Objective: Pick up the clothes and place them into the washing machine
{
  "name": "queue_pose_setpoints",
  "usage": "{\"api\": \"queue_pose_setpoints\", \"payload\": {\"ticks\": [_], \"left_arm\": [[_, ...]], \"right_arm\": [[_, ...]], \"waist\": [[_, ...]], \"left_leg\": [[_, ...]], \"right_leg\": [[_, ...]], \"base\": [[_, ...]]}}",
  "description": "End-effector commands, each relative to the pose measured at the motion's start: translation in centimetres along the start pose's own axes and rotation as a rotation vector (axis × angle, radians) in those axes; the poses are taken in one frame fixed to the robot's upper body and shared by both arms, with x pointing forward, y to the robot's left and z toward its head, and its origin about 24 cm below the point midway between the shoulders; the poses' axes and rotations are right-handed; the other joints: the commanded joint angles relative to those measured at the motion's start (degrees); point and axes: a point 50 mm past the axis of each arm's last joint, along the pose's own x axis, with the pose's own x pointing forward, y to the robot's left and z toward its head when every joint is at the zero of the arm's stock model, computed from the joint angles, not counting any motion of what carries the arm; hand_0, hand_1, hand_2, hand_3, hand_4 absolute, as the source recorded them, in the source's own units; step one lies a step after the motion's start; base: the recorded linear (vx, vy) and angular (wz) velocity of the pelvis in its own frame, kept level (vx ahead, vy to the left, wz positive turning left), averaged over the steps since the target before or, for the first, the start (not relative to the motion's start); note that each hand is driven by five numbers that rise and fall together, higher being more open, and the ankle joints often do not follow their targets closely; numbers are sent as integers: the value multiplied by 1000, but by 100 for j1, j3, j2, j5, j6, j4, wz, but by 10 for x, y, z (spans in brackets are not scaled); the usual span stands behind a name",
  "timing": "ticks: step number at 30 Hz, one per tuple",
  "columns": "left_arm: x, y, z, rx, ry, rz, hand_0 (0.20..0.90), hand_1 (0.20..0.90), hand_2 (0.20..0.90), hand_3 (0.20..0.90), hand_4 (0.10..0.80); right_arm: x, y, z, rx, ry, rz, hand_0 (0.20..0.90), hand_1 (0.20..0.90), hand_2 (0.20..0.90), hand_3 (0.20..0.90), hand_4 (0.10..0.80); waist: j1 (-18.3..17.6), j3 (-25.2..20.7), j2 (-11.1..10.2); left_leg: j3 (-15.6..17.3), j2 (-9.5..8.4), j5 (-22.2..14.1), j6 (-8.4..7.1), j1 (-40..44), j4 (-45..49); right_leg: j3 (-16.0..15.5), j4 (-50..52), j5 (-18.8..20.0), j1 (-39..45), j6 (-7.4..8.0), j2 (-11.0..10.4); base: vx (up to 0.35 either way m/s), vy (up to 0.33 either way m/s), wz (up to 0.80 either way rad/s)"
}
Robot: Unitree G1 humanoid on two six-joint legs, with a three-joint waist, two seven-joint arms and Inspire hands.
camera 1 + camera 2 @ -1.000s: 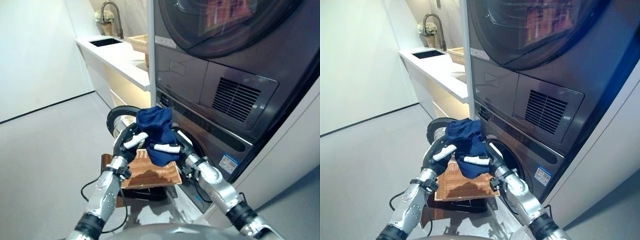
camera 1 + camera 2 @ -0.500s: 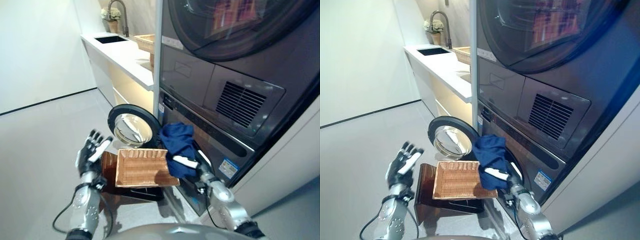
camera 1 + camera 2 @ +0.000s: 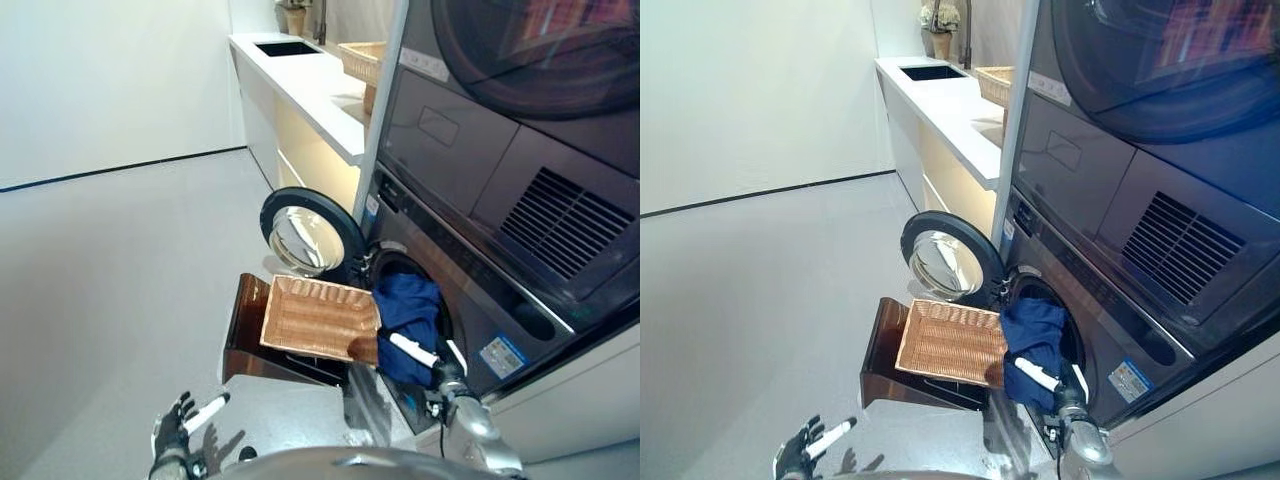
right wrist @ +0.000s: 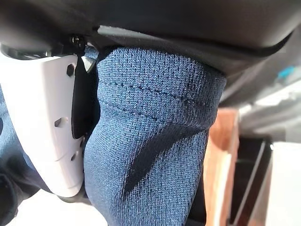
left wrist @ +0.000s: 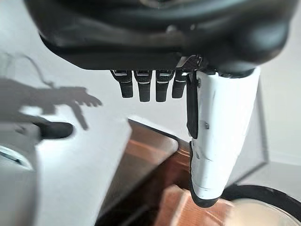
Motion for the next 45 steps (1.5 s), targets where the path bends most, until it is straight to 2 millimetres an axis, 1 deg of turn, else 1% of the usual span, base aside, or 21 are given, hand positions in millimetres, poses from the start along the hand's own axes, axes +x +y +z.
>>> {"api": "queue_pose_setpoints", "payload": {"ticks": [1, 4, 7, 9, 10, 11, 13, 15, 16, 19, 25, 27, 29, 31, 32, 34, 35, 37, 39, 42, 45], "left_arm": [[14, 6, 43, 137, -155, 10, 900, 900, 900, 900, 800], [15, 8, 51, 181, -188, 7, 900, 900, 900, 900, 800], [16, 11, 65, 194, -245, 12, 900, 900, 900, 900, 800], [17, 13, 69, 193, -256, 13, 900, 900, 900, 900, 800], [18, 16, 74, 189, -275, 23, 900, 900, 900, 900, 800], [19, 18, 80, 169, -283, 42, 900, 900, 900, 900, 800], [20, 17, 94, 179, -335, 48, 900, 900, 900, 900, 800], [22, 13, 107, 177, -377, 54, 900, 900, 900, 900, 800], [22, 9, 114, 184, -403, 50, 900, 900, 900, 900, 800], [22, -9, 131, 193, -462, 26, 900, 900, 900, 900, 800], [21, -27, 120, 199, -438, -15, 900, 900, 900, 900, 800], [18, -39, 109, 210, -419, -72, 900, 900, 900, 900, 800], [16, -48, 108, 218, -424, -106, 900, 900, 900, 900, 800], [15, -52, 106, 218, -426, -117, 900, 900, 900, 900, 800], [14, -53, 102, 223, -413, -122, 900, 900, 900, 900, 800], [15, -47, 89, 245, -367, -102, 900, 900, 900, 900, 800], [15, -47, 85, 255, -353, -99, 900, 900, 900, 900, 800], [15, -45, 78, 286, -330, -87, 900, 900, 900, 900, 800], [13, -47, 70, 315, -311, -105, 900, 900, 900, 900, 800], [12, -46, 69, 337, -318, -124, 900, 900, 900, 900, 800], [12, -39, 70, 300, -324, -103, 900, 900, 900, 900, 800]], "right_arm": [[15, 16, 52, 57, -258, 37, 200, 200, 200, 200, 300], [17, 17, 51, 79, -251, 36, 200, 200, 200, 200, 300], [17, 18, 49, 80, -240, 44, 200, 200, 200, 200, 300], [17, 18, 50, 80, -243, 51, 200, 200, 200, 200, 300], [16, 19, 50, 83, -245, 58, 200, 200, 200, 200, 300], [17, 20, 50, 97, -241, 62, 200, 200, 200, 200, 300], [16, 20, 47, 118, -237, 55, 200, 200, 200, 200, 300], [15, 20, 45, 125, -227, 53, 200, 200, 200, 200, 300], [15, 21, 43, 129, -219, 55, 200, 200, 200, 200, 300], [12, 18, 35, 150, -198, 27, 200, 200, 200, 200, 300], [9, 12, 25, 239, -167, -20, 200, 200, 200, 200, 300], [8, 5, 19, 368, -161, -70, 200, 200, 200, 200, 300], [10, 0, 13, 451, -151, -115, 200, 200, 200, 200, 300], [15, -1, 15, 516, -157, -152, 200, 200, 200, 200, 300], [18, -4, 14, 540, -148, -185, 200, 200, 200, 200, 300], [23, -2, 16, 659, -159, -226, 200, 200, 200, 200, 300], [24, -4, 18, 683, -169, -243, 200, 200, 200, 200, 300], [27, -8, 24, 723, -193, -277, 200, 200, 200, 200, 300], [30, -8, 27, 735, -196, -289, 200, 200, 200, 200, 300], [35, -9, 34, 789, -205, -317, 200, 200, 200, 200, 300], [44, 0, 47, 808, -219, -284, 200, 200, 200, 200, 300]], "waist": [[-20, -114, -279], [6, 27, -313], [-12, 202, -336], [-41, 268, -320], [-66, 345, -292], [-128, 388, -219], [-253, 394, -222], [-353, 376, -284], [-447, 365, -325], [-693, 284, -429], [-769, 112, -433], [-826, 113, -453], [-764, 284, -457], [-640, 418, -447], [-628, 397, -440], [-578, 264, -369], [-539, 226, -280], [-460, 193, -112], [-427, 173, 4], [-382, 204, 59], [-215, 333, 116]], "left_leg": [[20, -108, -339, -79, -318, 378], [-15, -240, -532, 81, -250, 416], [-36, -425, -692, 283, -163, 479], [-79, -447, -704, 337, -127, 494], [-133, -449, -710, 379, -102, 507], [-244, -456, -693, 391, -74, 469], [-359, -529, -665, 320, 19, 303], [-477, -601, -663, 236, 15, 221], [-555, -646, -677, 204, 45, 149], [-848, -729, -777, 159, 134, 72], [-1005, -572, -939, 60, 170, 304], [-1064, -440, -1237, -18, -161, 1408], [-1204, -416, -1031, -108, -765, 2613], [-1551, -521, -812, -133, -1109, 3022], [-1601, -470, -831, -117, -1161, 2802], [-1539, -154, -733, -153, -1032, 1763], [-1501, 11, -446, -210, -963, 1121], [-1579, 113, -49, -306, -1031, 410], [-1797, 33, -98, -293, -904, 237], [-1646, -169, -224, -222, -936, 489], [-1275, -317, -418, -86, -927, 687]], "right_leg": [[138, 821, -527, -310, 115, -248], [321, 1433, -515, -561, 147, -418], [590, 2370, -47, -920, 268, -589], [743, 2686, 26, -1081, 243, -546], [885, 2975, 26, -1264, 193, -439], [1131, 3076, -95, -1545, 106, -178], [1487, 2481, -387, -1649, 11, 215], [1838, 1454, -278, -1658, 42, 317], [2155, 991, -121, -1701, 75, 393], [2948, 456, 196, -1677, 140, 598], [2807, 482, 126, -1472, 44, 686], [2647, 413, 34, -1188, -96, 675], [2489, 335, 22, -957, -287, 684], [2414, 320, 14, -877, -371, 707], [2401, 288, -14, -834, -358, 680], [2404, 213, -86, -779, -258, 669], [2404, 181, -151, -736, -230, 683], [2412, 167, -297, -714, -207, 720], [2456, 191, -403, -716, -186, 709], [2478, 225, -400, -738, -110, 495], [2577, 548, -383, -903, 11, 295]], "base": [[37, 160, 1], [35, 174, -5], [63, 201, -13], [46, 117, -6], [68, 91, -14], [125, 100, -15], [169, 26, -17], [139, -71, 20], [137, -85, 60], [151, -113, 79], [156, -164, 46], [161, -232, 43], [1, -169, 76], [-31, -85, 75], [58, -5, 67], [149, 66, 21], [182, 119, -24], [145, 130, 0], [114, 129, 37], [115, 153, -11], [65, 167, -57]]}}
